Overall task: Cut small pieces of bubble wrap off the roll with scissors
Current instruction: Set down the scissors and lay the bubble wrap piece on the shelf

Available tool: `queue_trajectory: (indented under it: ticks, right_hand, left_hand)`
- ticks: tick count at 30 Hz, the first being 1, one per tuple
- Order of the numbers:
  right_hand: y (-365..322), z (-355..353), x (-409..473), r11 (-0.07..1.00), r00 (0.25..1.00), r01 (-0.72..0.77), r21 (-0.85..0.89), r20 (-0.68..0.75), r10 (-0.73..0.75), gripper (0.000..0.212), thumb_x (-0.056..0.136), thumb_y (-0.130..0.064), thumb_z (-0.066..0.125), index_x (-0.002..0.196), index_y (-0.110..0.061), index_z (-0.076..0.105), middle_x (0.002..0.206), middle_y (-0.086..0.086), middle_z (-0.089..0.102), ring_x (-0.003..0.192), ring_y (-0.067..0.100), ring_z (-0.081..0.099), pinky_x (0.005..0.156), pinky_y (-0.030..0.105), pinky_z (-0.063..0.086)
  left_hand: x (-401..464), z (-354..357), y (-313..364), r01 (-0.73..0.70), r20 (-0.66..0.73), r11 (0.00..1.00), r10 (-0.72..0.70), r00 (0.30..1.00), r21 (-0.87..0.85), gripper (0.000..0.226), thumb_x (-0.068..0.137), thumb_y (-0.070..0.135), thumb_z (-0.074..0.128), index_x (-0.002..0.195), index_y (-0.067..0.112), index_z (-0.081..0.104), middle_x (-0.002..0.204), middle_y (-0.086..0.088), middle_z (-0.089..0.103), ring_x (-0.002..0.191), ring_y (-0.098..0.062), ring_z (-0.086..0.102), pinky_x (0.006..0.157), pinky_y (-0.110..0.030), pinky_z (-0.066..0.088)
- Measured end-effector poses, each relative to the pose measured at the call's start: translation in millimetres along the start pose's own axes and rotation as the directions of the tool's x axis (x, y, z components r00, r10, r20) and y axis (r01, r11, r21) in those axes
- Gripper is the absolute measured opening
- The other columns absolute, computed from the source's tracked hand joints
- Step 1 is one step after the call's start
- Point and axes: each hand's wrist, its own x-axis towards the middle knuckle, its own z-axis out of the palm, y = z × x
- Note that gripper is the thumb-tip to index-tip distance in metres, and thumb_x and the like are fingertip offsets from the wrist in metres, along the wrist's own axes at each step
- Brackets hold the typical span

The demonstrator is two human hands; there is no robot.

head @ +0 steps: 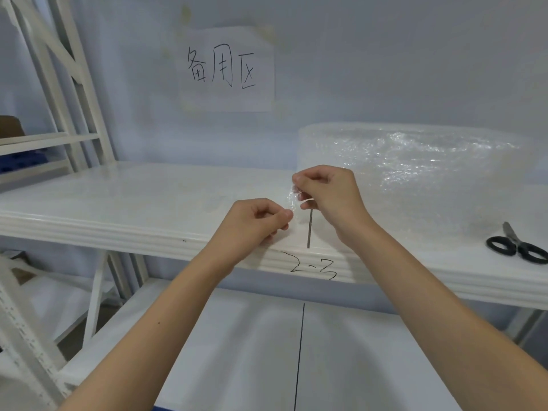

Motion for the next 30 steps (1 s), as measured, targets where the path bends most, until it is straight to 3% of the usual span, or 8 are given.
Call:
queue_trajectory:
  ticks: [3,8,14,18,23,26,30]
  right_hand:
    - [6.2,9.3,10.1,1.000,1.000,-0.006,-0.007,0.022,0.006,0.010,0.086,-0.012,0.069,0.083,-0.003,0.072,0.072,0.007,0.068,0.060,0.013,0.060,0.056,0.024,0.053]
    - [11.6,24.4,24.8,1.000,0.998,-0.021,-0.006,0.063,0.021,0.009,0.086,-0.010,0.068,0.085,-0.002,0.072,0.072,0.007,0.068,0.060,0.012,0.060,0.056,0.023,0.052]
    - [19.1,37.8,38.4,0.999,0.993,-0.044,-0.018,0.107,0.045,0.011,0.087,-0.009,0.067,0.089,0.001,0.072,0.073,0.009,0.065,0.057,0.011,0.058,0.057,0.021,0.053]
    - [23.5,43.5,47.3,0.997,0.990,-0.066,-0.040,0.123,0.071,0.009,0.088,-0.009,0.067,0.086,-0.001,0.072,0.072,0.008,0.064,0.057,0.012,0.057,0.057,0.021,0.053]
    - [29.0,52.5,53.1,0.989,0.979,-0.098,-0.114,0.167,0.117,0.007,0.087,-0.008,0.068,0.082,-0.002,0.070,0.071,0.008,0.065,0.055,0.013,0.057,0.055,0.023,0.054]
    - [32.2,56.4,58.1,0.978,0.970,-0.133,-0.159,0.184,0.162,0.012,0.087,-0.009,0.068,0.089,0.002,0.070,0.071,0.007,0.066,0.055,0.013,0.056,0.059,0.031,0.056]
    - [33.8,62.0,64.7,0.972,0.963,-0.147,-0.185,0.199,0.183,0.018,0.088,-0.010,0.067,0.095,0.007,0.069,0.069,0.006,0.065,0.053,0.011,0.056,0.061,0.030,0.056]
  left_hand:
    - [9.8,-10.7,-3.4,-0.014,0.014,0.997,0.013,1.000,0.075,0.018,0.088,0.031,0.071,0.080,0.014,0.074,0.072,0.004,0.069,0.066,-0.014,0.051,0.064,-0.030,0.042]
    - [24.8,-28.9,-9.0,-0.064,0.015,0.982,0.062,0.998,0.178,0.030,0.087,0.041,0.069,0.074,0.015,0.073,0.077,-0.012,0.069,0.062,-0.015,0.048,0.064,-0.031,0.040]
    - [40.1,-50.2,-18.4,-0.086,-0.057,0.975,0.100,0.993,0.207,0.034,0.092,0.043,0.063,0.071,0.018,0.075,0.068,0.007,0.072,0.054,-0.005,0.054,0.062,-0.022,0.048]
    - [50.9,-64.7,-24.5,-0.137,-0.139,0.979,0.159,0.977,0.153,0.035,0.096,0.035,0.060,0.072,0.014,0.074,0.064,0.006,0.070,0.053,-0.005,0.052,0.058,-0.017,0.047]
    - [67.0,-84.9,-28.9,-0.155,-0.292,0.987,0.158,0.943,0.035,0.038,0.100,0.031,0.054,0.073,0.010,0.073,0.063,0.004,0.067,0.059,-0.011,0.055,0.062,-0.023,0.049]
    - [73.4,-94.7,-31.0,-0.138,-0.306,0.990,0.133,0.943,0.004,0.040,0.101,0.032,0.052,0.074,0.011,0.073,0.067,0.000,0.067,0.062,-0.013,0.055,0.066,-0.028,0.049]
    - [75.0,-101.1,-36.8,-0.119,-0.303,0.993,0.115,0.946,0.005,0.042,0.101,0.032,0.050,0.077,0.008,0.073,0.071,-0.003,0.067,0.064,-0.015,0.055,0.067,-0.029,0.048]
